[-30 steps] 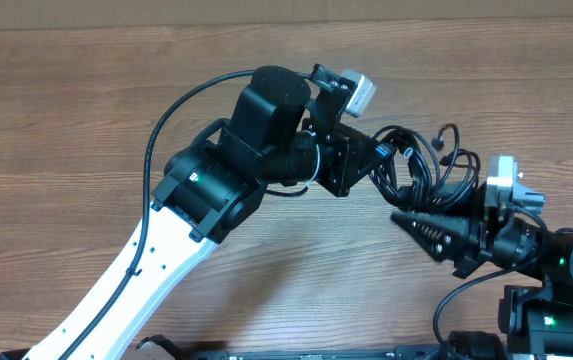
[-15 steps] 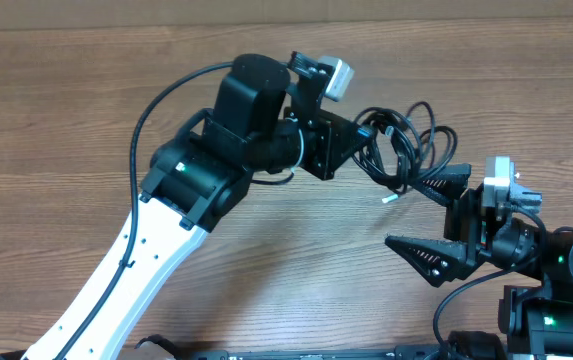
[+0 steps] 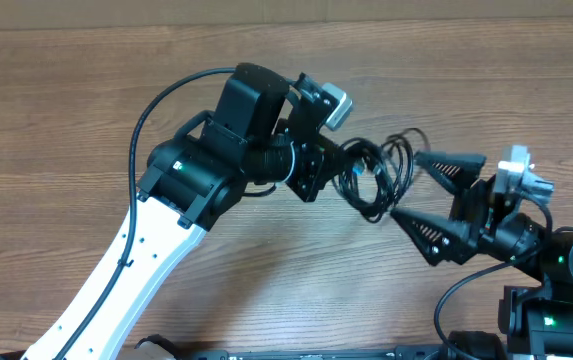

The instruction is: Untangle cables

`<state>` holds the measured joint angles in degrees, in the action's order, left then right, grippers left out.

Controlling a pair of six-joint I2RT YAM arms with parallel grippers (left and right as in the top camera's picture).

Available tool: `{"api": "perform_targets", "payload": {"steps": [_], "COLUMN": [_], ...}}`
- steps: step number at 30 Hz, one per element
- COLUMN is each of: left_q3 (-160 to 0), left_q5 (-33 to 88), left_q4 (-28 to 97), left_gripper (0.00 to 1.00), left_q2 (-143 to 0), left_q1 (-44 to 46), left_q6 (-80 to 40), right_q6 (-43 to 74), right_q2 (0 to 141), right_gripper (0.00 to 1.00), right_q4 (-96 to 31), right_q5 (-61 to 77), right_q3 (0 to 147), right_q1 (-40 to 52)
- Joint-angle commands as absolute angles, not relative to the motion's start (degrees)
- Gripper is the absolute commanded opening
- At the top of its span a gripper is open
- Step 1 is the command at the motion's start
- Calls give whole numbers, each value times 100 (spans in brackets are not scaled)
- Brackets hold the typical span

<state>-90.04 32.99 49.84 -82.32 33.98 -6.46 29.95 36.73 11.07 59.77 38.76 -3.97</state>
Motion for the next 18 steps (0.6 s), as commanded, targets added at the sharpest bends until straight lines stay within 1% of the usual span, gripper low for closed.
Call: {"api": "perform_targets", "payload": {"steps": [1,6,12,18], "left_q3": [-9056,-9056,-9056,-9056], "left_q5": [3420,3463,4770,5889], "left_q4": [5081,5210,4947,4473], "left_gripper": [5,4,4,4], "left_q2": [-8250,-8250,-8250,-8250], "left_q1": [3367,3369,3367,3367], "left_q6": [-121,-108,346,349], "right_q6": [3028,2987,2646,2646], "right_q2": [3618,3618,3621,3621], "right_gripper": [100,100,100,100], "right_q4": [1197,1295,1216,561], "right_q5": [5188,4578,4335,3780], "right_q3": [3935,3935,3935,3935], "right_q1": [-355,-355,-355,-355]}}
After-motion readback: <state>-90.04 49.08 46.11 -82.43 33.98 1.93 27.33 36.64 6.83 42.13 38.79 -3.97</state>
